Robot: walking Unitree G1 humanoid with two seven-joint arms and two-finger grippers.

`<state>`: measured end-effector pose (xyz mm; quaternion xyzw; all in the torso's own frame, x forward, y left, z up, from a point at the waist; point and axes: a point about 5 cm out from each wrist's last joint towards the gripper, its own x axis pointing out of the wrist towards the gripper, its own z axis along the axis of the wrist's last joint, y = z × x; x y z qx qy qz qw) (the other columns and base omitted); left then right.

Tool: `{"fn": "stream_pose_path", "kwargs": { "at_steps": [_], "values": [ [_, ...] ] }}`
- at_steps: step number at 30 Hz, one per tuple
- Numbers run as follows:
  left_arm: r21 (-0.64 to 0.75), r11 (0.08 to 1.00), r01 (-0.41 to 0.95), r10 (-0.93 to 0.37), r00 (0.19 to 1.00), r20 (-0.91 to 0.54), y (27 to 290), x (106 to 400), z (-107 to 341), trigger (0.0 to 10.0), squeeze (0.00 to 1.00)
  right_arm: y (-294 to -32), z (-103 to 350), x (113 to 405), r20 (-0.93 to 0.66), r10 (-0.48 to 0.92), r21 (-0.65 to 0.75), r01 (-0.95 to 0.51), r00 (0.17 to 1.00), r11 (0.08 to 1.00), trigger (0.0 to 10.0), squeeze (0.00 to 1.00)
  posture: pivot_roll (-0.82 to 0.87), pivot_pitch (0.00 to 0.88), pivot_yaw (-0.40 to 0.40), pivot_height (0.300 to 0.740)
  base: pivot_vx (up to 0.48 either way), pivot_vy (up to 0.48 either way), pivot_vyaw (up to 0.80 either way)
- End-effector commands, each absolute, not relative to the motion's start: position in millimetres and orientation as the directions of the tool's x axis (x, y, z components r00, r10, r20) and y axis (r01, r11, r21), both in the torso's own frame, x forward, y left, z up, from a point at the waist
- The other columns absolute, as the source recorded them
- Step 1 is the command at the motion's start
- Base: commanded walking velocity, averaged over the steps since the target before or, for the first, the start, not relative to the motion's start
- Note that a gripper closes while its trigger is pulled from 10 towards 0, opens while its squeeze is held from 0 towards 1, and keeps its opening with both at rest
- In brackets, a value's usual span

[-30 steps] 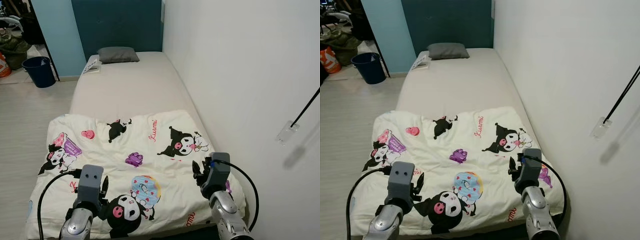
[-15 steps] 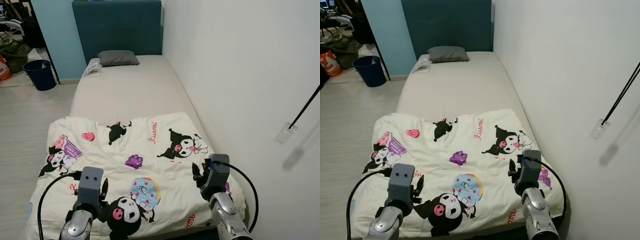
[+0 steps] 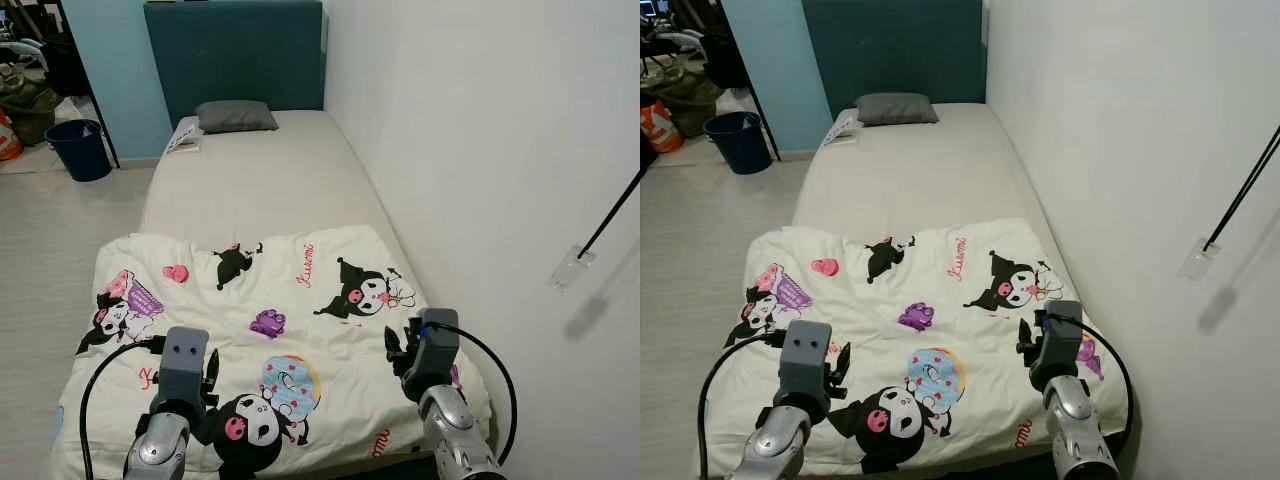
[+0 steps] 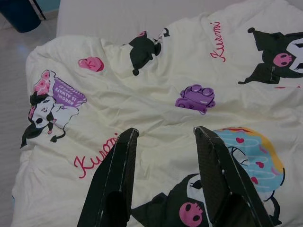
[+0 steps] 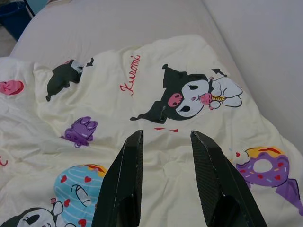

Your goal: Clean up the room

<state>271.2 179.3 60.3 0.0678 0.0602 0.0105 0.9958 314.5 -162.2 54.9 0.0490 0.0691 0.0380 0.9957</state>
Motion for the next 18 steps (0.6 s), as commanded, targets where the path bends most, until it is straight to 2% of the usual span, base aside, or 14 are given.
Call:
{"fn": "stream_pose_path", "kwargs": {
  "at_steps": [1,18],
  "values": [
    [0.138,0.99,-0.015,0.035,0.989,-0.141,179.9,268.0,54.2,10.0,0.0,-160.7,50.2,312.7,-0.152,0.086,0.1,-0.071,0.985,0.992,10.0,0.0,-0.03,0.086,-0.049,0.74,0.0,0.0,0.0],
    [0.127,0.992,-0.01,0.028,0.99,-0.14,178.2,266.9,54.9,10.0,0.0,-160.3,48.5,311.1,-0.156,0.093,0.095,-0.079,0.983,0.992,10.0,0.0,-0.02,0.092,-0.053,0.74,0.0,0.0,0.0]
  ]
}}
